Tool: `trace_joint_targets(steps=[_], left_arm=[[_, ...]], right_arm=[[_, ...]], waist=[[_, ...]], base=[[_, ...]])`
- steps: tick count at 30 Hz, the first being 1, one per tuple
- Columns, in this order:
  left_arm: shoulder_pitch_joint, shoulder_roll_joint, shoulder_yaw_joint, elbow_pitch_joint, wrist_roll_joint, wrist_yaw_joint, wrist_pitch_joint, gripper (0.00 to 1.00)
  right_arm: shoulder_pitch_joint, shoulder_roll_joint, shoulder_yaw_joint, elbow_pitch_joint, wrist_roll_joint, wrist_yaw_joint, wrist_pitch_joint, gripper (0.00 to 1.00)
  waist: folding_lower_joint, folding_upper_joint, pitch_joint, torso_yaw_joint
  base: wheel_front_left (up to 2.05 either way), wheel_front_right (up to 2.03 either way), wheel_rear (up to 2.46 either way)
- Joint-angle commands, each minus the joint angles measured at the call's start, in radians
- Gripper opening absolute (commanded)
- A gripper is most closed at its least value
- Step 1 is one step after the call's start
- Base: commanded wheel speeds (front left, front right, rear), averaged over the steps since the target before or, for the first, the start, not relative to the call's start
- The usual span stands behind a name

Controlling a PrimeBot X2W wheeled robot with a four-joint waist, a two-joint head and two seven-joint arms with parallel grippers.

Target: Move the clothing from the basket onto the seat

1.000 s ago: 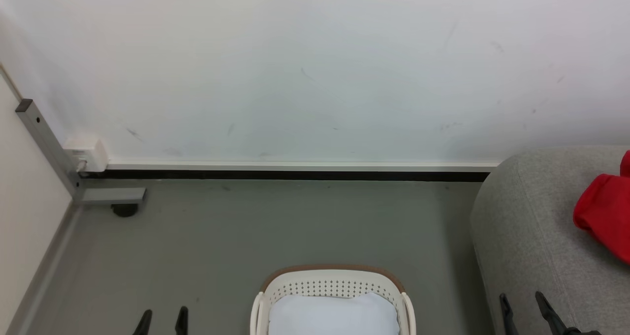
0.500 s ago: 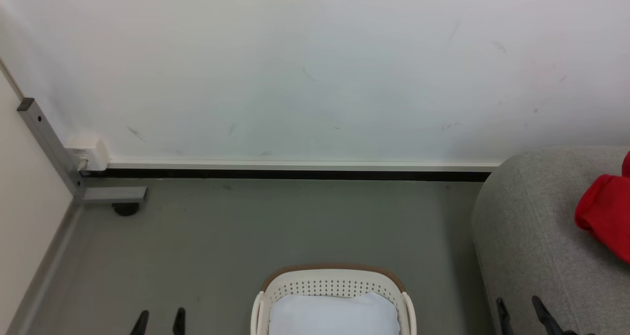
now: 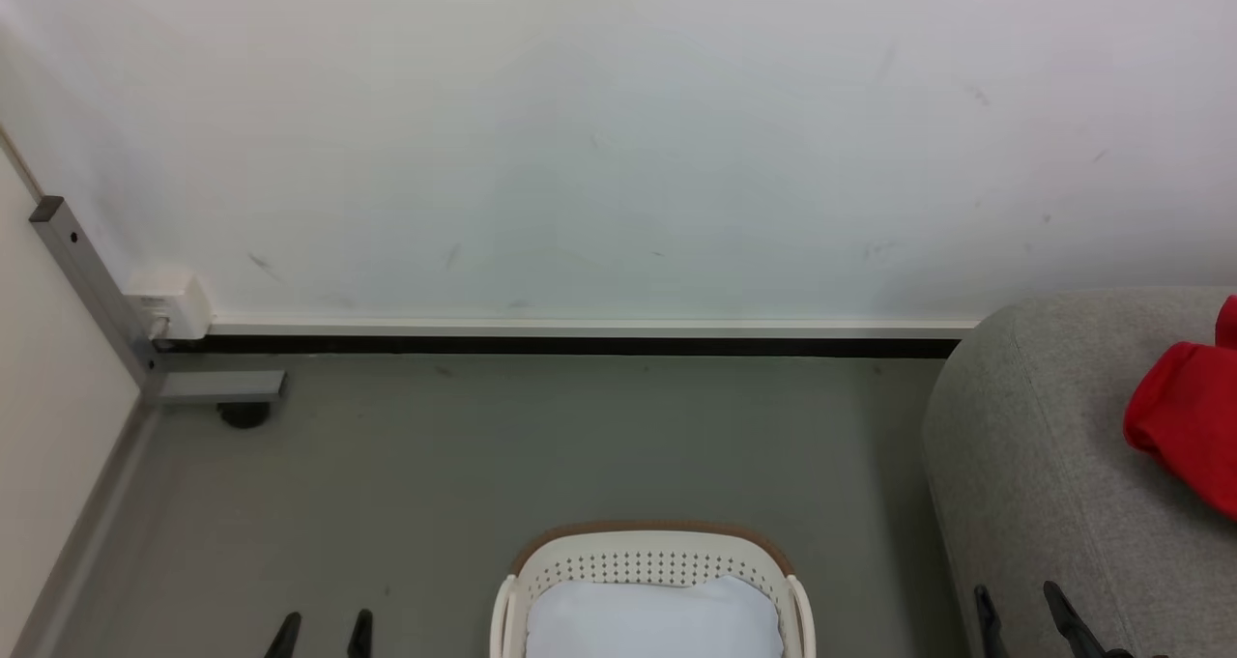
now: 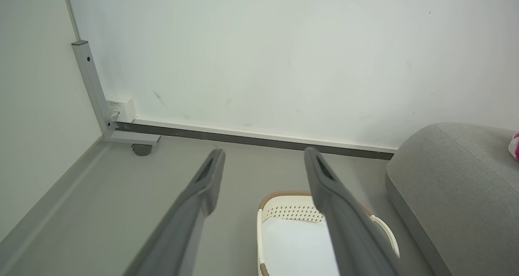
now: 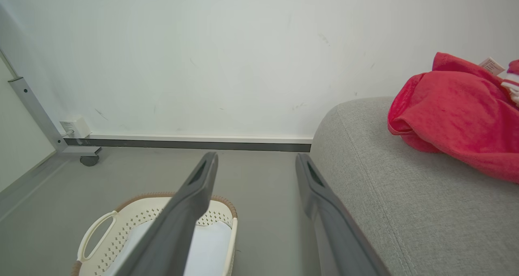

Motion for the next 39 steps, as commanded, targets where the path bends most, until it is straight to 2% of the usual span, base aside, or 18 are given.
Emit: trace_joint_targets(steps=[1, 25, 26, 31, 39], left_arm=[[-0.006, 0.008, 0.000, 0.003, 0.012, 0.002, 0.000, 1.00], [-0.004, 0.014, -0.006, 0.004, 0.011, 0.001, 0.000, 1.00], [-0.004, 0.006, -0.008, 0.004, 0.003, 0.000, 0.000, 0.00], [0.007, -0.009, -0.016, 0.036, -0.016, 0.000, 0.004, 0.00], [-0.023, -0.016, 0.000, 0.037, -0.167, 0.000, 0.045, 0.00]], right_arm=[[-0.001, -0.004, 0.000, -0.002, 0.006, -0.002, -0.003, 1.00], [-0.005, -0.004, -0.001, 0.009, 0.007, -0.002, -0.003, 1.00], [0.000, 0.000, 0.000, 0.005, 0.000, 0.000, 0.000, 0.00], [0.007, 0.007, -0.003, 0.036, 0.015, 0.000, 0.013, 0.00], [-0.010, 0.006, -0.019, 0.018, 0.172, 0.000, 0.055, 0.00]], waist=[[0.0000, 0.0000, -0.001, 0.001], [0.0000, 0.0000, -0.001, 0.003], [0.0001, 0.0000, -0.001, 0.004], [0.0001, 0.0000, -0.001, 0.004], [0.0001, 0.0000, 0.004, 0.001]], base=[[0.00, 0.00, 0.00], [0.00, 0.00, 0.00], [0.00, 0.00, 0.00], [0.00, 0.00, 0.00], [0.00, 0.00, 0.00]])
